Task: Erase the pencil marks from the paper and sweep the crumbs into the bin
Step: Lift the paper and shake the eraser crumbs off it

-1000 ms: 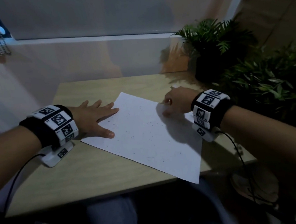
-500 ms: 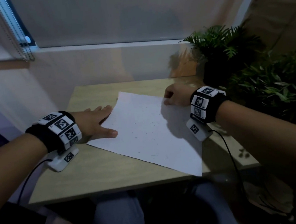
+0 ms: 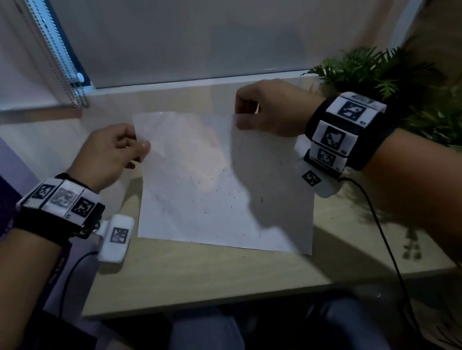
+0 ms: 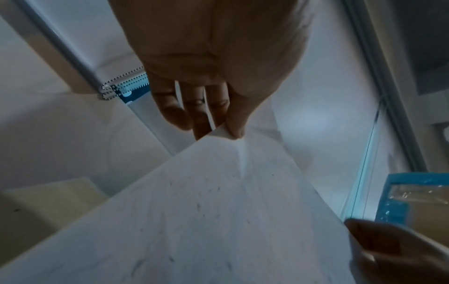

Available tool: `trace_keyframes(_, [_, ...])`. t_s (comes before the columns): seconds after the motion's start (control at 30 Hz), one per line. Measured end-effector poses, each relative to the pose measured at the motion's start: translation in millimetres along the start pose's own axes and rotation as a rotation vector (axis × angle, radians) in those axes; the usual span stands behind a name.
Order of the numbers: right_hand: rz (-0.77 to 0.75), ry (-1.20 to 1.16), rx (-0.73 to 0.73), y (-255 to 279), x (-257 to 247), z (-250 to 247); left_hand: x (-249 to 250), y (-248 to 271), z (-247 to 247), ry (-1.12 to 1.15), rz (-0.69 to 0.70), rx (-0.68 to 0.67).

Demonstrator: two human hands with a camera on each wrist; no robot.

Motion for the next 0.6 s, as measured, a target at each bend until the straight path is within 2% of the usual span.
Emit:
trace_keyframes(0.13, [0.041,0.037,0.015,19.8,19.9,-15.9,1.7,5.6,-15.4,0.058,0.054,0.139])
trace_keyframes(0.23, [0.045,-0.118,0.099,39.2,41.0,-26.1,4.3,13.4,-24.4,0.101,0.105,0.204])
trace_keyframes(0.33, [0.035,-0.292,0.167,54.3,51.2,-21.1,7.2,22.2,-23.2,0.114,0.128,0.183])
trace_keyframes(0.43, [-0.01,-0.314,0.154,62.0,54.7,-15.8,5.6,27.7,-23.9,0.126,0.151,0.182])
trace_keyframes(0.53, [0.007,-0.366,0.282,61.2,56.0,-26.2,8.3,29.2,-26.5,0.098,0.148,0.173])
trace_keyframes(0.6, [-0.023,-0.296,0.277,60.0,49.9,-25.9,9.5,31.3,-29.2,0.11,0.15,0.163])
Point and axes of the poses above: each hand's wrist, its own y-axis away from the middle knuckle, its own z-axis out of the palm, x = y × z, the point moved 2 cm from there along -y, towards the middle knuckle, and after that the axes turned 3 degrees about -y, right-handed, at the moved point
